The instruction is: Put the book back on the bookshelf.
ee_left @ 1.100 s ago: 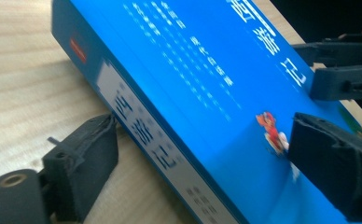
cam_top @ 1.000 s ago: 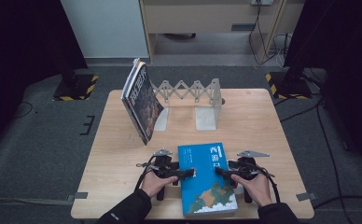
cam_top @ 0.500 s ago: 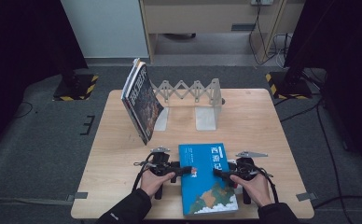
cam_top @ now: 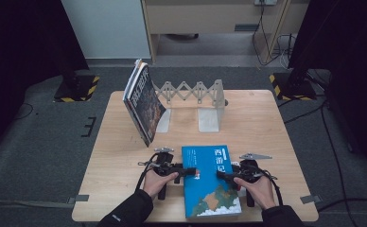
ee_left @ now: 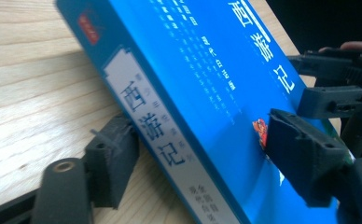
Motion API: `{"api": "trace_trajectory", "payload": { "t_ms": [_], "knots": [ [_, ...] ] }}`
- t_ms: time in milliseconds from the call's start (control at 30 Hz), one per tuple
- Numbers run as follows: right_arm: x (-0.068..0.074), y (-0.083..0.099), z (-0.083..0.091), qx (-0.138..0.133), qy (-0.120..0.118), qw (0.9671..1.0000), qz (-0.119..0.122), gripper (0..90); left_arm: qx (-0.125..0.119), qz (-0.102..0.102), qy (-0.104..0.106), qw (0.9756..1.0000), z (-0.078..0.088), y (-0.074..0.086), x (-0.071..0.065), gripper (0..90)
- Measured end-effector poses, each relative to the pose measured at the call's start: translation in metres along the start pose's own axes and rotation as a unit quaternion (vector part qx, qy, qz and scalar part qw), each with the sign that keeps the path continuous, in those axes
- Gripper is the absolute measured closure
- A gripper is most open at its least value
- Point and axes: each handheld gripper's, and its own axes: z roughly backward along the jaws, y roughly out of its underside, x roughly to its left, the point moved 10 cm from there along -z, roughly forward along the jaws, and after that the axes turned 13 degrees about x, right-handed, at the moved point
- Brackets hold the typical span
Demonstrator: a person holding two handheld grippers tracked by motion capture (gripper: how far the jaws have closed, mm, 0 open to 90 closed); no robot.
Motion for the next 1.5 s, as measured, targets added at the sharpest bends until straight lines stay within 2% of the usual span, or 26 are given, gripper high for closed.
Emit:
{"api": "trace_trajectory", "payload": {
  "t_ms": [167, 233, 333, 467, 900, 1133, 1233, 1333, 1500],
  "knots": [
    [0.0, 0.0, 0.0, 0.001, -0.003, 1.0, -0.002, 20.5, 0.001, -0.002, 0.0, 1.0, 0.0, -0.001, -0.001, 24.1],
    [0.0, 0.0, 0.0, 0.002, -0.003, 1.0, 0.0, 20.4, -0.003, 0.002, -0.003, 1.0, 0.002, -0.002, -0.002, 26.5],
    [0.001, 0.0, 0.0, 0.002, -0.007, 1.0, -0.005, 20.3, -0.006, -0.001, -0.006, 1.0, 0.005, -0.003, -0.004, 28.7],
    [0.0, 0.0, 0.001, 0.001, -0.012, 0.9999, -0.003, 19.8, -0.014, -0.001, -0.002, 0.9999, 0.01, -0.006, -0.007, 33.9],
    [-0.001, 0.0, 0.005, -0.005, -0.03, 0.9994, -0.018, 19.5, -0.04, -0.002, 0.029, 0.9988, 0.019, -0.013, -0.015, 40.3],
    [0.0, 0.0, 0.005, -0.002, -0.027, 0.9995, -0.015, 19.5, -0.029, 0.003, 0.027, 0.9992, 0.016, -0.013, -0.014, 39.4],
    [0.0, 0.0, 0.005, -0.002, -0.024, 0.9997, -0.008, 19.6, -0.017, 0.008, 0.033, 0.9993, 0.011, -0.011, -0.014, 38.1],
    [0.002, 0.001, 0.003, 0.001, -0.021, 0.9998, 0.005, 19.7, -0.002, 0.008, 0.031, 0.9995, 0.005, -0.008, -0.013, 34.2],
    [0.002, 0.001, 0.002, 0.002, -0.015, 0.9999, 0.006, 19.7, 0.004, 0.008, 0.029, 0.9995, 0.0, -0.007, -0.011, 31.6]
  ]
}}
